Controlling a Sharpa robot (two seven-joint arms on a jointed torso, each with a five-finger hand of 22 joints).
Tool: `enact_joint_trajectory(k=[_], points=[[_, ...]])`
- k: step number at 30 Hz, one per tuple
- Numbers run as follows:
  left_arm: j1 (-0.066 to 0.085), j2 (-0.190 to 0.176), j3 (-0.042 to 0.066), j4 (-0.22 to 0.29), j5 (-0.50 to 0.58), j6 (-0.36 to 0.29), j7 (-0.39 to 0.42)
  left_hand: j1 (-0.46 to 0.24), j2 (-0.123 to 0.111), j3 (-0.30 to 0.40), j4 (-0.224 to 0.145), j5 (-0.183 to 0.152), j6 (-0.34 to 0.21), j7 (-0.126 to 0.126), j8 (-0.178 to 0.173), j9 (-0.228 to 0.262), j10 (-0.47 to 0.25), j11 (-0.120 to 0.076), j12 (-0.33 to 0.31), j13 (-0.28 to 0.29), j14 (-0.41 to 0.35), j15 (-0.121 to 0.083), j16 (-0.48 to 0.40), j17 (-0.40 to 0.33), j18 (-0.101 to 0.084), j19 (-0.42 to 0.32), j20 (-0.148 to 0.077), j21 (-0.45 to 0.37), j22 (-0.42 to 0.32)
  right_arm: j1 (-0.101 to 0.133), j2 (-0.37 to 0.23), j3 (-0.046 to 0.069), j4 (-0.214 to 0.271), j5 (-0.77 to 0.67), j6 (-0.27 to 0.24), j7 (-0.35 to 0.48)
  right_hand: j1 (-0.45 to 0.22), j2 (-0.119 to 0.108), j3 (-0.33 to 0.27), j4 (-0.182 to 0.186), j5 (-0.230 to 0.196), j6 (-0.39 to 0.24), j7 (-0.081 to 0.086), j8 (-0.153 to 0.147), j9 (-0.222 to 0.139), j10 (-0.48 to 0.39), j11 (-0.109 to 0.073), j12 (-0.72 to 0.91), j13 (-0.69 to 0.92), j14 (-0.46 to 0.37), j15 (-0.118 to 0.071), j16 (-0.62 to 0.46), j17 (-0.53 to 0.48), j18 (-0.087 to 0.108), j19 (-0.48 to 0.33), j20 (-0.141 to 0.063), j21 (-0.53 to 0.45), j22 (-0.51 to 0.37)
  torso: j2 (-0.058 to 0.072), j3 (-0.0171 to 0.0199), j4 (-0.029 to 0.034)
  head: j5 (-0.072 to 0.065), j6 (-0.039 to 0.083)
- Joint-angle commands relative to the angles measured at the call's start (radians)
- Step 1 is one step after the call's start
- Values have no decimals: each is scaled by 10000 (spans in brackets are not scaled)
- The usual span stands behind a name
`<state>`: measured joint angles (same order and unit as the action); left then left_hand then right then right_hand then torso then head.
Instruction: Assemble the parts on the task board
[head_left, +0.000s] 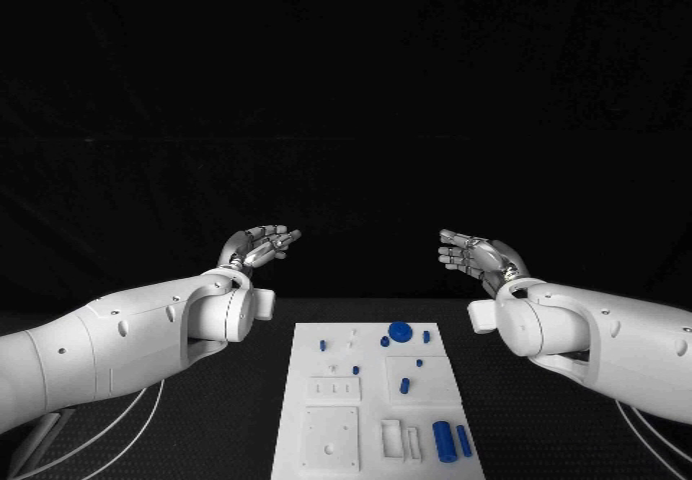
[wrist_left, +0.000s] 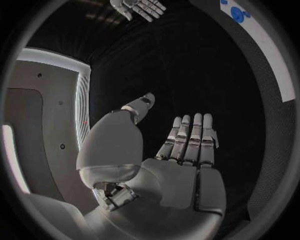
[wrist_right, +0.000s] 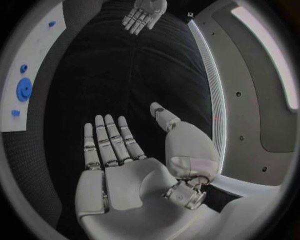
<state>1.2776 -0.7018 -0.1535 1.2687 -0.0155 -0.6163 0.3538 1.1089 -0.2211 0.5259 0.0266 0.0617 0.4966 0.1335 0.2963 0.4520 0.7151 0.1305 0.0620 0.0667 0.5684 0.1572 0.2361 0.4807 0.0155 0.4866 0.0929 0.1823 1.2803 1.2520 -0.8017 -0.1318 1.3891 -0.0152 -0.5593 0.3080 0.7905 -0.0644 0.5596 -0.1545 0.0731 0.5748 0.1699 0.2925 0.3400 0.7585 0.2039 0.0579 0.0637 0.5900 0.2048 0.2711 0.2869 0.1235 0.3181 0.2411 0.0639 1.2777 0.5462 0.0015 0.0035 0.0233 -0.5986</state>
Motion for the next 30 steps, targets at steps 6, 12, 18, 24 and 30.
enact_joint_trajectory(k=[6,12,18,24,30], points=[[252,121,-142,-354,-294,1182,-917,501,-87,236,7,59,252,49,159,203,343,33,64,35,255,49,136,207,-155,226,34,147,543,525,-59,-313,-510,-462,2336,-1819,784,-148,360,-436,140,281,313,183,158,370,63,93,46,263,83,155,165,88,216,94,122,547,0,0,1,1,-2],[244,85,-179,-363,-229,1353,-938,511,-72,228,13,56,259,57,169,210,353,28,70,38,252,49,140,210,-155,220,33,157,542,546,301,-345,-1326,-3473,2137,-2015,1663,-477,603,-810,293,593,435,394,240,899,207,203,90,794,319,468,327,265,799,45,327,521,-17,-6,-43,241,-165],[239,-51,-251,-238,-327,1554,-810,646,129,58,-87,50,407,273,273,269,671,179,186,90,599,70,372,308,-154,417,-90,348,536,470,587,-345,-1697,-6311,2314,-2105,2464,-629,854,-1168,514,1584,421,878,417,2268,-104,653,247,2476,-245,1349,762,855,2364,-17,834,440,-13,2,-54,273,-170],[239,-384,-270,201,-686,1730,-779,896,585,-315,-692,104,1614,590,762,374,2350,298,858,342,2573,-141,1462,691,286,1991,-510,1175,526,366,1084,-342,-2142,-9817,2656,-2121,2888,-611,1089,-1313,348,2629,67,1256,584,3450,-574,939,385,4025,-1027,2085,1355,1383,4119,-57,1286,167,55,50,-88,270,-172],[239,-626,-267,541,-1237,2500,-864,897,922,-416,-1370,186,2548,564,840,217,3552,185,1088,435,3531,-365,1841,896,496,2739,-724,1707,513,351,1262,-338,-1936,-12574,2484,-2530,3084,-664,1286,-1293,16,3094,-76,1204,606,4032,-750,775,352,5497,-1737,2671,2155,1383,5984,-660,1781,-152,249,173,-56,251,-187]])
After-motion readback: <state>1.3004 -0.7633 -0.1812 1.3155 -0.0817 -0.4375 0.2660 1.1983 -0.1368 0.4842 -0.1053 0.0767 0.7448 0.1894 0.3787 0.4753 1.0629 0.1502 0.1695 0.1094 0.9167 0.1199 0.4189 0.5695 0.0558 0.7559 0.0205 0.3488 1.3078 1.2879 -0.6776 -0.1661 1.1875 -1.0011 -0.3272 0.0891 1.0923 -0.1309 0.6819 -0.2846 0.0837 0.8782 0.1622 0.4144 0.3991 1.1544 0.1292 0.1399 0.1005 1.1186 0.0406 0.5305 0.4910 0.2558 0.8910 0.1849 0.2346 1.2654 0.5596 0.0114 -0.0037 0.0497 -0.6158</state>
